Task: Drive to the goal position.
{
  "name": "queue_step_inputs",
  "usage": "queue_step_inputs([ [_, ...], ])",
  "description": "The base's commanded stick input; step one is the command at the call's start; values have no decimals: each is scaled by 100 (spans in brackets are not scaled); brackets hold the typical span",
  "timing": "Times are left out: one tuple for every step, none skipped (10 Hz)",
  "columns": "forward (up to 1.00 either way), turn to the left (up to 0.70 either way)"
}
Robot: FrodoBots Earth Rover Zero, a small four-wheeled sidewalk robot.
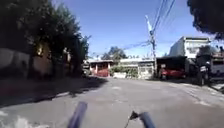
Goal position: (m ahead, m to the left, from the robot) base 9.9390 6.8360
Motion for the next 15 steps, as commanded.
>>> queue_step_inputs([
  [100, -34],
  [100, -34],
  [100, -34],
  [100, -33],
  [100, -30],
  [100, -8],
  [100, 0],
  [100, 0],
  [100, 0],
  [100, 0],
  [100, 0],
  [100, 0],
  [100, 0],
  [100, -1],
  [100, -19],
])
